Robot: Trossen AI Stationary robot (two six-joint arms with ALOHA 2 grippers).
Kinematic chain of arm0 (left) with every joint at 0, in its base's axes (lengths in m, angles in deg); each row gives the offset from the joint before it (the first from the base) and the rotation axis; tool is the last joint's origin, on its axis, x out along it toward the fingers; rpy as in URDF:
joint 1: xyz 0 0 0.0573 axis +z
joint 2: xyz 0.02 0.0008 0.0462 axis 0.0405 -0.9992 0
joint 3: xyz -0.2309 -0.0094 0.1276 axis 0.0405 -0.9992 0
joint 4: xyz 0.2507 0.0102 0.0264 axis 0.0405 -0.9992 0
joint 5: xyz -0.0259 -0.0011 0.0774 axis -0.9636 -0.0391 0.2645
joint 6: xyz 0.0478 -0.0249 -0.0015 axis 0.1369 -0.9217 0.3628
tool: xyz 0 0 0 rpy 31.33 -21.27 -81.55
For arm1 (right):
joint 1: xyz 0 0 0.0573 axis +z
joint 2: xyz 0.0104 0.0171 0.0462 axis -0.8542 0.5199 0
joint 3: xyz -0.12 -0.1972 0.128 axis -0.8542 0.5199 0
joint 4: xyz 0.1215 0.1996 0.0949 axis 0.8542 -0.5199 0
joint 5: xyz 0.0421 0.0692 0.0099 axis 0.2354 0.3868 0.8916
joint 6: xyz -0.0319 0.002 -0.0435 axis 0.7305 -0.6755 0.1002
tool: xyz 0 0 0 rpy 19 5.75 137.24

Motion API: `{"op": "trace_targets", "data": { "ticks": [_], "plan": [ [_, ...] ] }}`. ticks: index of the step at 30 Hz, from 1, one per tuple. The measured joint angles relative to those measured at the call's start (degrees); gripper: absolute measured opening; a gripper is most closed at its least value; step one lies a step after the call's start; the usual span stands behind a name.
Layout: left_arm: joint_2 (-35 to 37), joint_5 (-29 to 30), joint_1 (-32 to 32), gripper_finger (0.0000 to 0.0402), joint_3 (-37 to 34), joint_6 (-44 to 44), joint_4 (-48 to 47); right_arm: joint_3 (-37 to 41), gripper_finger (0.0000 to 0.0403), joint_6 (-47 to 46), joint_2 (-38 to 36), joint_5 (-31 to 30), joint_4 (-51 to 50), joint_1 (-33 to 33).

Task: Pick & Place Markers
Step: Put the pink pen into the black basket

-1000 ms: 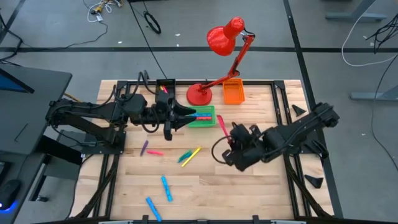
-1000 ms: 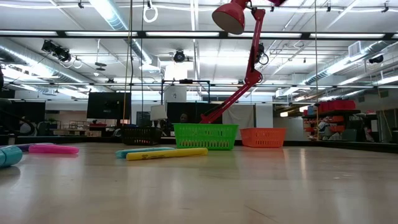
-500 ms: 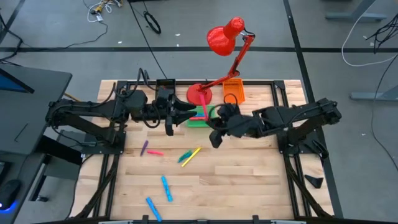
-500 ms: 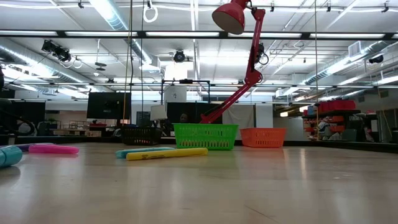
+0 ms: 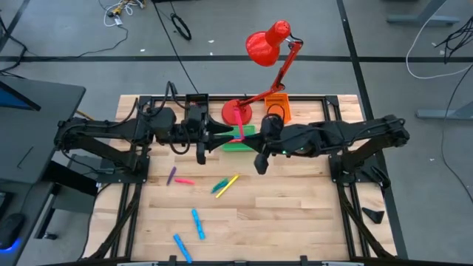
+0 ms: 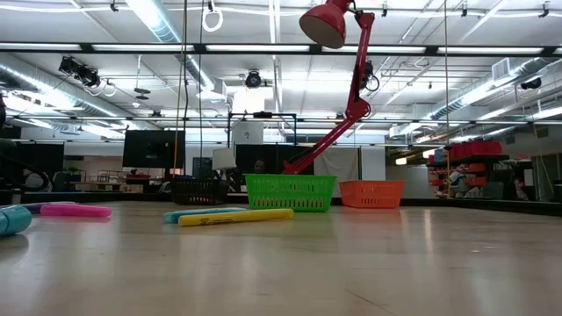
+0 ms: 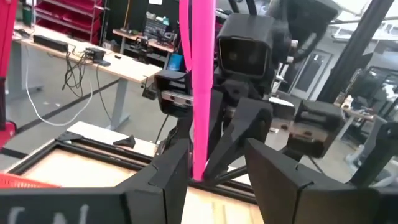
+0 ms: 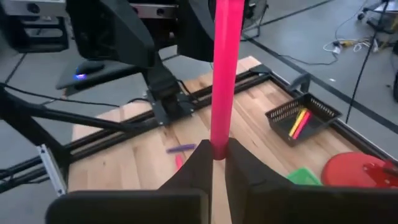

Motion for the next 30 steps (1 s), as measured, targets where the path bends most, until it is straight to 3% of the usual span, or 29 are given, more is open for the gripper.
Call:
{"op": "trace_targets", "data": {
  "ticks": [15, 30],
  "plan": [
    [-2.53, 0.13, -0.90, 0.0163, 0.03, -2.04, 6.68, 0.00, 0.0018, 2.34, 0.02, 0.91, 3.42, 0.44],
    [-4.79, -0.50, -0.87, 0.0162, 0.00, -3.24, 6.75, 0.00, 0.0018, 2.34, 0.06, 2.12, 5.30, 0.44]
  ]
}}
